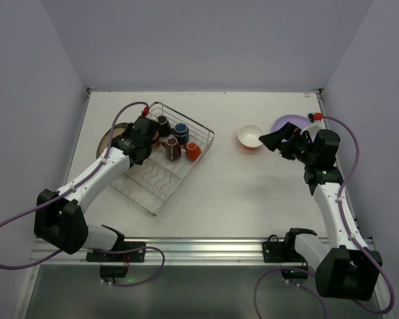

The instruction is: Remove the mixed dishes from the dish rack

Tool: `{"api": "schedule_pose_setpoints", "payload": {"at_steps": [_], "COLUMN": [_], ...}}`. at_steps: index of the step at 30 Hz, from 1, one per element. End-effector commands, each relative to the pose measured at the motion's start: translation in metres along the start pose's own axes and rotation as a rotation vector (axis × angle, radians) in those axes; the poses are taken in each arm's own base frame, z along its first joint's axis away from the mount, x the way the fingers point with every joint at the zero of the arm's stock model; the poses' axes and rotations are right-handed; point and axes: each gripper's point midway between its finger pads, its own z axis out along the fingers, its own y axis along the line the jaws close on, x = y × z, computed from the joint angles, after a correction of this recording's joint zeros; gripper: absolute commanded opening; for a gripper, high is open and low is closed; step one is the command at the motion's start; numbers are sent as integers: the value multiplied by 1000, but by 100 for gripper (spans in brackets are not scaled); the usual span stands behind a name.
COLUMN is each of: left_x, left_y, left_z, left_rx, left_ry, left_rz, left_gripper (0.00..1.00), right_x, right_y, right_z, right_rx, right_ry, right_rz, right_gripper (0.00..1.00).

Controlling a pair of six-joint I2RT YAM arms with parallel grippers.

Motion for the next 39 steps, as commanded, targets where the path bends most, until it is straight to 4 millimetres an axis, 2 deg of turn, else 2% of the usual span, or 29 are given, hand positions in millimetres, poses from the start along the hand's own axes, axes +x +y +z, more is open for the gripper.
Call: {"api": "schedule_pose_setpoints", "payload": {"at_steps": [1, 5, 11, 16, 24, 29, 35, 38, 39], "left_x": [-26, -28, -29, -38, -47, -50, -62, -67, -71], "left_y": [21, 25, 49, 60, 59, 69, 61, 53, 44], "left_z": [-9, -12, -25, -38, -57, -70, -85, -92, -94], "left_rx": [-64, -77, -184, -185, -152, -161, -84, -15, 42], "left_ry": [-66, -72, -58, -94, -144, -174, -232, -268, -289], "left_rz": [-57, -52, -37, -51, -79, -143, -186, -204, -213], "left_gripper": [24, 15, 0, 0, 0, 0, 0, 0, 0], "right_x": [-4, -4, -4, -3, -2, -3, -4, -4, -4], "right_y": [3, 4, 3, 2, 1, 2, 2, 1, 0], "right_z": [2, 2, 3, 3, 4, 3, 3, 3, 4], "right_rx": [-27, -27, -29, -29, -29, -29, -25, -21, -21], "right_ry": [-16, -16, -13, -10, -5, -10, -16, -18, -16], "right_rz": [-12, -12, -11, -12, -8, -14, -19, -19, -18], "right_gripper": [99, 99, 99, 99, 99, 99, 99, 99, 99]}}
